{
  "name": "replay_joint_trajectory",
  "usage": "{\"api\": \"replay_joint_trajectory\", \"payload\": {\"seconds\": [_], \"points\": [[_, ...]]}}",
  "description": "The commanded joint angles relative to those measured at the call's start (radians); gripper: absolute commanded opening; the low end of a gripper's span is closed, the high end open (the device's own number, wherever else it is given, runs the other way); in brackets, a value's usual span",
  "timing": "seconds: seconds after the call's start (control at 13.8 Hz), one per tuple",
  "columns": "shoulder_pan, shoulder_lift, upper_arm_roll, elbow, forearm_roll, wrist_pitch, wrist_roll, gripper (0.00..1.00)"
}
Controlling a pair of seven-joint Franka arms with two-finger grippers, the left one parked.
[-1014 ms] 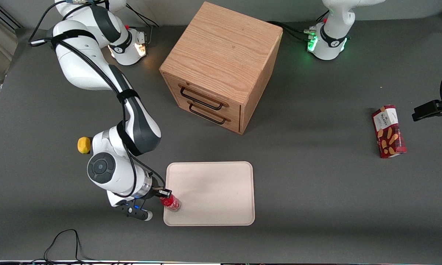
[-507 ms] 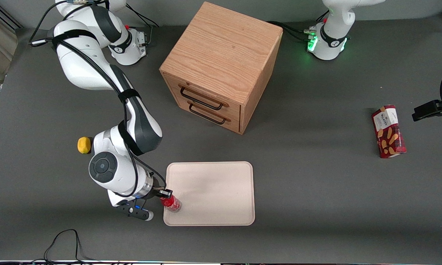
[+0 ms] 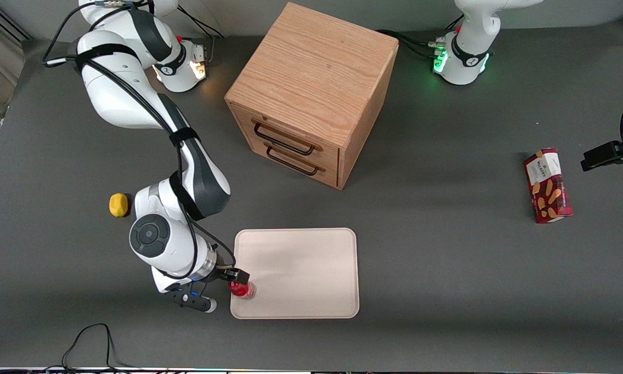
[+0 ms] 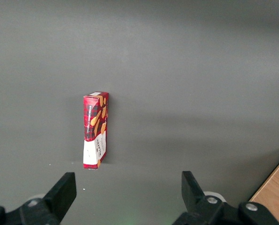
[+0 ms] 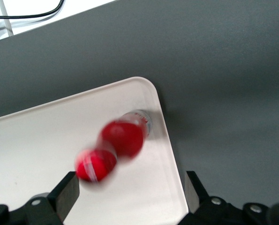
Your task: Place coke bottle on tray
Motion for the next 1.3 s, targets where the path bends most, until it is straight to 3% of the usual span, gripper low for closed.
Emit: {"api": "replay_joint_trajectory", "payload": {"seconds": [0.0, 0.58, 0.8, 0.94, 1.09, 1.23], "points": [[0.014, 0.019, -0.009, 0.038, -0.023, 0.002, 0.031, 1.0], [0.016, 0.013, -0.008, 0.036, -0.023, -0.007, 0.032, 1.0], [0.013, -0.036, -0.002, 0.035, -0.02, -0.144, 0.019, 1.0], [0.013, -0.1, 0.001, 0.02, -0.015, -0.238, 0.009, 1.0], [0.004, -0.198, 0.003, -0.057, -0.008, -0.384, -0.114, 1.0], [-0.027, -0.372, -0.009, -0.268, 0.03, -0.404, -0.255, 1.0]]}}
